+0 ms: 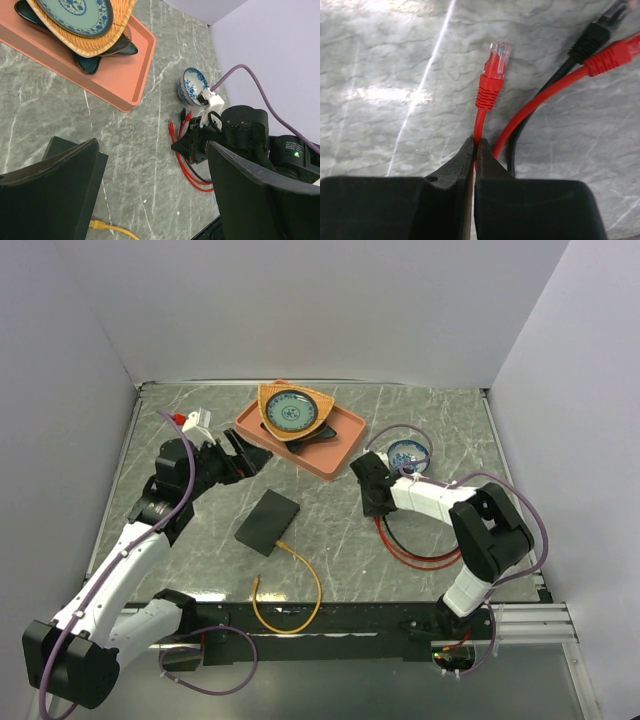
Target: Insert the plug into the switch port
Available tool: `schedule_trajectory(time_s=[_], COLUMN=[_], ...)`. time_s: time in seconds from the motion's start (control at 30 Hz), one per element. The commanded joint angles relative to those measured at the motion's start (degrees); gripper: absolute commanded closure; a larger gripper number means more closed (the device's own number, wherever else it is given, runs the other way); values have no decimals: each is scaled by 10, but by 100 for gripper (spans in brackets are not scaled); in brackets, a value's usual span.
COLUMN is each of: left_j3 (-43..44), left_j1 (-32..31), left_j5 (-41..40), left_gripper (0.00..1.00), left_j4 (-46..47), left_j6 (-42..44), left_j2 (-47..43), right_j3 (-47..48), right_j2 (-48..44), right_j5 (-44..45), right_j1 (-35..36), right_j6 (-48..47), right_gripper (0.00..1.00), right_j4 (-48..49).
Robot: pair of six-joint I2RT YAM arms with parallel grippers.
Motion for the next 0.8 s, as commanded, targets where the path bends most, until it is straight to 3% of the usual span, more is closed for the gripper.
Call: schedule_trajectory(time_s=[0.0,0.33,0.57,0.77], left_j3=[26,24,20,20], left_j1=[3,3,3,4], left_j5=[-7,-14,-18,-18], left_gripper=[4,4,4,4], left_j4=[-3,-4,-4,-3], left_j6=[8,9,8,7], left_j2=[-13,-14,-16,-15], right_j3=[11,94,112,109], right_j2=[-56,-268,-475,-578], right_j5=[-17,3,-47,-73], right_j1=[2,2,2,2], right_j6=[-6,-45,-89,-113], right_gripper=[100,100,100,100], right_j4=[-7,-95,-51,-8])
